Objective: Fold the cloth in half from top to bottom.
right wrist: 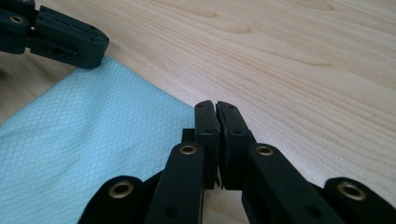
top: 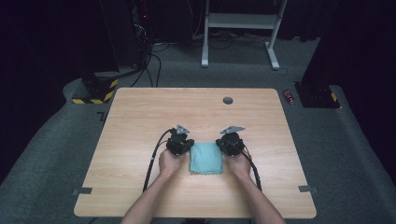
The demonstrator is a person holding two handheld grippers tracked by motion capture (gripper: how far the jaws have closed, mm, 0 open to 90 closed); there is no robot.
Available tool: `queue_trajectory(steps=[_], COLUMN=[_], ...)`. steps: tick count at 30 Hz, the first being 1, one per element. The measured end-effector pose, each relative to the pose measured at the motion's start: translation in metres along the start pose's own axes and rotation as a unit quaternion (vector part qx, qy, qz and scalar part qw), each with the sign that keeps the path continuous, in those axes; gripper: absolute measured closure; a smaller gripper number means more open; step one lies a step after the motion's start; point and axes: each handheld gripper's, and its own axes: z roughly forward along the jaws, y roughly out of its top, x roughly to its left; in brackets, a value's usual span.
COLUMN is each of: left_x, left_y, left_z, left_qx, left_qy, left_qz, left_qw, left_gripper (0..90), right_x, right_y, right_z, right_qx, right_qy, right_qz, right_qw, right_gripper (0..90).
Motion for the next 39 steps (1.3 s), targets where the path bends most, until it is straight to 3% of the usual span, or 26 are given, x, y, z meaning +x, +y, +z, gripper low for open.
queue_trajectory(steps=[1, 4, 8, 11, 13, 17, 23, 26, 39], left_x=[0.0, -0.004, -0.016, -0.022, -0.022, -0.02, -0.014, -0.01, 0.011], left_y=[0.0, 0.0, -0.008, -0.016, -0.021, -0.021, -0.024, -0.028, -0.063], left_z=[-0.001, -0.009, -0.022, -0.023, -0.022, -0.026, -0.045, -0.054, -0.082], left_qx=[0.002, 0.005, 0.005, 0.02, 0.028, 0.025, -0.012, -0.025, -0.029], left_qy=[0.005, 0.004, -0.001, 0.013, 0.021, 0.019, -0.014, -0.018, 0.025], left_qz=[0.0, 0.01, 0.027, 0.049, 0.05, 0.039, 0.009, -0.003, -0.021], left_qw=[1.0, 0.9999, 0.9996, 0.9985, 0.9981, 0.9988, 0.9998, 0.9995, 0.9991], left_gripper=[83.2, 57.8, 44.6, 43.2, 43.0, 41.2, 38.0, 37.6, 37.4], right_x=[-0.001, -0.002, -0.002, -0.003, -0.003, -0.004, -0.007, -0.01, -0.024], right_y=[0.001, -0.001, -0.009, -0.015, -0.019, -0.027, -0.037, -0.043, -0.077], right_z=[0.001, 0.001, -0.009, -0.015, -0.017, -0.023, -0.037, -0.044, -0.07], right_qx=[-0.001, -0.002, -0.016, -0.021, -0.021, -0.024, -0.037, -0.044, -0.055], right_qy=[0.0, 0.007, 0.006, 0.007, 0.007, 0.008, 0.012, 0.015, -0.003], right_qz=[0.0, 0.014, 0.023, 0.027, 0.025, 0.025, 0.032, 0.036, 0.057], right_qw=[1.0, 0.9999, 0.9996, 0.9994, 0.9994, 0.9994, 0.9987, 0.9982, 0.9969], right_gripper=[86.6, 74.4, 66.8, 66.0, 65.9, 65.1, 62.5, 61.0, 59.3])
